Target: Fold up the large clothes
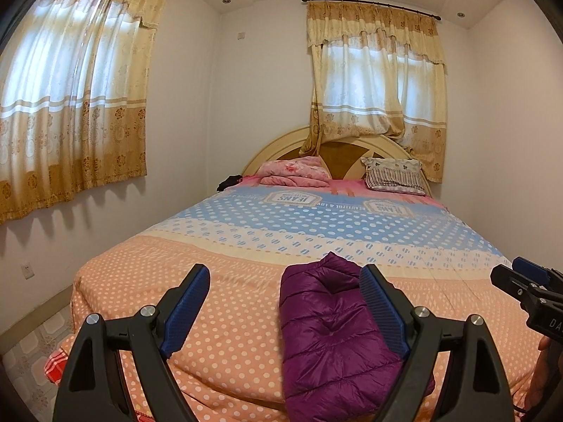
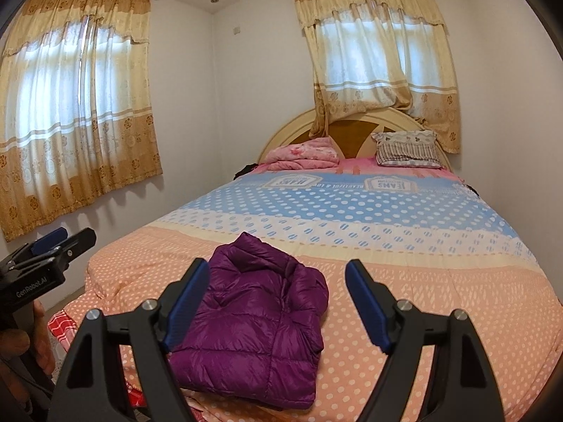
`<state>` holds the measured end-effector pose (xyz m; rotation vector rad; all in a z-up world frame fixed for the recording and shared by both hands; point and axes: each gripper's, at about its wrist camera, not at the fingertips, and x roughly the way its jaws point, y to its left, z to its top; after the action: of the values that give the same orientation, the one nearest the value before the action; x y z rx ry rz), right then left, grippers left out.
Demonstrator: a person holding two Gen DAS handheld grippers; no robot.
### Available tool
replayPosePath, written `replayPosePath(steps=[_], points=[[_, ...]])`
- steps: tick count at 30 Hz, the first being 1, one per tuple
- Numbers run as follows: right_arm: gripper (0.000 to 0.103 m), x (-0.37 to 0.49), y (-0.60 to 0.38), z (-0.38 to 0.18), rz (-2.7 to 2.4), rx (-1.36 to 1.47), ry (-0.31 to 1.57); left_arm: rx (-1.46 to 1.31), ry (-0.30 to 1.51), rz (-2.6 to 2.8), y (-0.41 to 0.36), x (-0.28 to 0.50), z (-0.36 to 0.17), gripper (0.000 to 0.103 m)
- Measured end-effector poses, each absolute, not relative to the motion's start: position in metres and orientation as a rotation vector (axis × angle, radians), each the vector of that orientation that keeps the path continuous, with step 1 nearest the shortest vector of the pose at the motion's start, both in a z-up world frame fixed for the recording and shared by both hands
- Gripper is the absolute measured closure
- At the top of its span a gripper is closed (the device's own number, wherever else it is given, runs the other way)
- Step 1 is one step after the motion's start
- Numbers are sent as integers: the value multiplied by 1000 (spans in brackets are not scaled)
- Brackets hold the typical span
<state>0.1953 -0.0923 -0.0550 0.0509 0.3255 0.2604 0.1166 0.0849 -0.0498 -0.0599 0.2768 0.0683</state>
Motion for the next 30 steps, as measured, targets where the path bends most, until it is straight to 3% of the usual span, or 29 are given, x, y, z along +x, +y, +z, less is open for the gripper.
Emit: replayPosePath(steps=[30], points=[[20,194,-90,-63,270,70,344,-42,294,54,85,122,-54,16]])
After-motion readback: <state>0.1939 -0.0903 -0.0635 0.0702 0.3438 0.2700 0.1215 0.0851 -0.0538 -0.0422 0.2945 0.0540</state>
